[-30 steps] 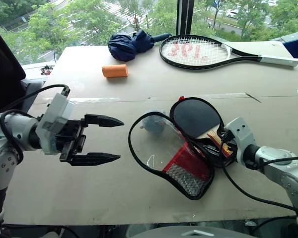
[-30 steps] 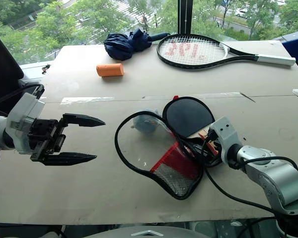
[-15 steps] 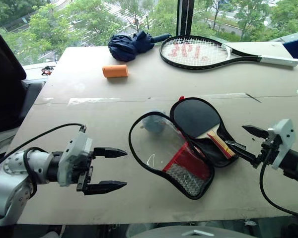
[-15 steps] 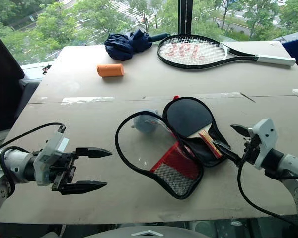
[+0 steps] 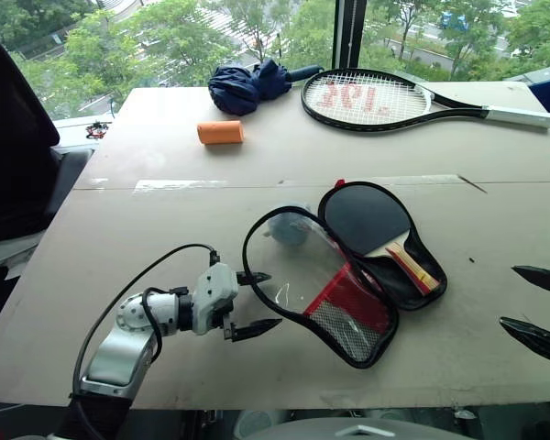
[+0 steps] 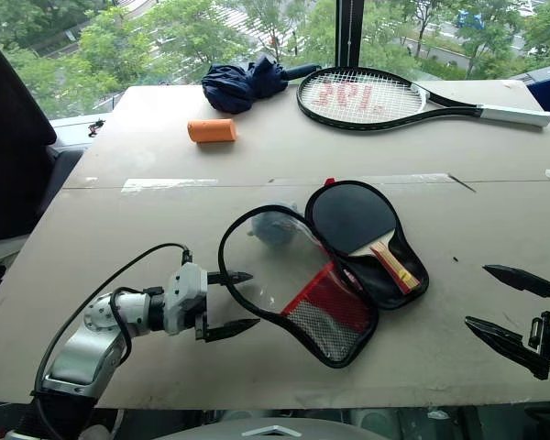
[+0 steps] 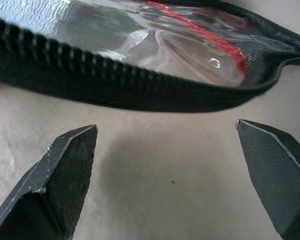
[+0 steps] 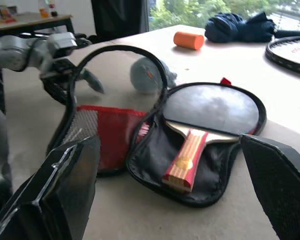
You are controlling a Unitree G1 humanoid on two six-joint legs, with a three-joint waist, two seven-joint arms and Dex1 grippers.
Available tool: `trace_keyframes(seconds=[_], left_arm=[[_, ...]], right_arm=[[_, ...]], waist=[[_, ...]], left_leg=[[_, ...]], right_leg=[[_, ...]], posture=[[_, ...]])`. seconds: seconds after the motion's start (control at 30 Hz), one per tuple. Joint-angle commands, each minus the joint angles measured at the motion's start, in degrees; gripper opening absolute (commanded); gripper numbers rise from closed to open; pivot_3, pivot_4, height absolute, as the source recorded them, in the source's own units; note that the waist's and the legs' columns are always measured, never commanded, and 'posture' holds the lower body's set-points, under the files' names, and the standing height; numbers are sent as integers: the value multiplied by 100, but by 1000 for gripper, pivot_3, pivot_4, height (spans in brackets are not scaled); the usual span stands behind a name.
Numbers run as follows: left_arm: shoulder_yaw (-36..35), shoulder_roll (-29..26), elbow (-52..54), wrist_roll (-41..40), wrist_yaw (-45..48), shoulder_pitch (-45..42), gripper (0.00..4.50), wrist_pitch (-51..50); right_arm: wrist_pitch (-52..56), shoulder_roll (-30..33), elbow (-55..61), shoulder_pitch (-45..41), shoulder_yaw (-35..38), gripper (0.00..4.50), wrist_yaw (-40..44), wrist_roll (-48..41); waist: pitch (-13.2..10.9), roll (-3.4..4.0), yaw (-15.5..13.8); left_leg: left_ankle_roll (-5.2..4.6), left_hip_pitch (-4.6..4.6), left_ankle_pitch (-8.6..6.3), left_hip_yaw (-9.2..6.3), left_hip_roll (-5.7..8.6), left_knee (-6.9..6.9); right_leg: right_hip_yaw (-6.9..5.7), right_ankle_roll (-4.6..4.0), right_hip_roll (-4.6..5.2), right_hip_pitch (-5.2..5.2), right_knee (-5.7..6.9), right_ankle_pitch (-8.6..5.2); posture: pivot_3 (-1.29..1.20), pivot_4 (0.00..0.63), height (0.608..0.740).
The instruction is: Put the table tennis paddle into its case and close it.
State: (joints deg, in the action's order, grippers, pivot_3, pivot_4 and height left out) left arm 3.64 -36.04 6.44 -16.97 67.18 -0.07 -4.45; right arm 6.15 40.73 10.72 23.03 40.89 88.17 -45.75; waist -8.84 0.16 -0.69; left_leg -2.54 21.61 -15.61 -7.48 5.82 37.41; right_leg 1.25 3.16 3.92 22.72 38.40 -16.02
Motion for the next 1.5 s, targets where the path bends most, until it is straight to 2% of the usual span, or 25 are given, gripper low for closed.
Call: trace_keyframes(seconds=[0.03, 0.3, 0.43, 0.67, 0.8, 0.87, 0.93, 1.03, 1.2, 1.3, 1.5], left_arm=[[180, 41, -68, -101, 215, -266, 4500, 121], [660, 459, -396, -341, 590, -1271, 4500, -167], [1005, 1263, -1177, 186, 144, -2450, 4500, 154], [881, 2652, -2630, 711, -1511, -3888, 4500, 129], [737, 2925, -3105, 861, -2213, -4188, 4500, -220], [735, 2922, -3022, 823, -2179, -4165, 4500, -230], [736, 2821, -2805, 825, -2124, -4081, 4500, -254], [509, 2621, -2113, 325, -1775, -3897, 4500, -558], [188, 1724, -470, -701, -838, -3473, 4500, -1375], [-308, 777, 237, -1469, -315, -3299, 4500, -2183], [-918, -897, 1006, -2345, 633, -2801, 4500, -3065]], right_arm=[[-136, 306, -165, 95, 460, 4472, 385, -136], [-301, 644, -396, 209, 498, 4472, 432, -109], [-260, 631, -355, 34, 399, 4472, 299, -103], [-141, 547, -154, -42, 444, 4472, 14, -162], [-52, 493, -150, -100, 481, 4472, -130, -241], [-14, 487, -141, -162, 416, 4472, -277, -187], [39, 443, -111, -302, 283, 4472, -548, -120], [553, 447, 54, -516, -83, 4472, -1280, -35], [1470, 657, 434, -1090, -1311, 4472, -2761, 914], [1912, 580, 158, -1767, -1854, 4472, -3120, 959], [2543, 550, -955, -3091, -2797, 4472, -3492, 1497]], waist=[[0, 0, -10], [0, -1, -30], [1, -5, -41], [-5, -18, -34], [-8, -23, -11], [-8, -24, -1], [-8, -24, -5], [-9, -25, -7], [-7, -21, 8], [-8, -21, 7], [-13, -28, -6]], left_leg=[[0, 0, 0, 0, 0, 0], [15, 4, 9, -2, 1, 4], [20, 12, 13, -6, 5, 22], [17, 29, 11, -11, 6, 58], [13, 32, 8, -9, 6, 71], [13, 31, 8, -9, 4, 71], [14, 32, 8, -7, 4, 71], [14, 33, 8, -6, 4, 74], [17, 42, 9, -2, 2, 79], [18, 48, 10, -1, 3, 84], [17, 55, 10, -3, 5, 86]], right_leg=[[0, 0, 1, 0, 0, 0], [-3, 1, 2, -1, -1, 0], [-13, 11, 4, -4, 0, 6], [-19, 14, -2, -4, 4, 7], [-16, 17, -3, -4, 11, 8], [-11, 17, -6, -1, 15, 8], [-9, 17, -7, 3, 19, 8], [-5, 17, -7, 4, 20, 8], [5, 16, -7, 27, 39, 8], [5, 16, -7, 35, 43, 8], [2, 15, -5, 39, 40, 8]], posture=[[0, 150, 740], [0, 150, 740], [0, 150, 740], [0, 150, 740], [0, 150, 740], [0, 150, 740], [0, 150, 740], [0, 150, 740], [0, 150, 740], [0, 150, 740], [0, 150, 740]])
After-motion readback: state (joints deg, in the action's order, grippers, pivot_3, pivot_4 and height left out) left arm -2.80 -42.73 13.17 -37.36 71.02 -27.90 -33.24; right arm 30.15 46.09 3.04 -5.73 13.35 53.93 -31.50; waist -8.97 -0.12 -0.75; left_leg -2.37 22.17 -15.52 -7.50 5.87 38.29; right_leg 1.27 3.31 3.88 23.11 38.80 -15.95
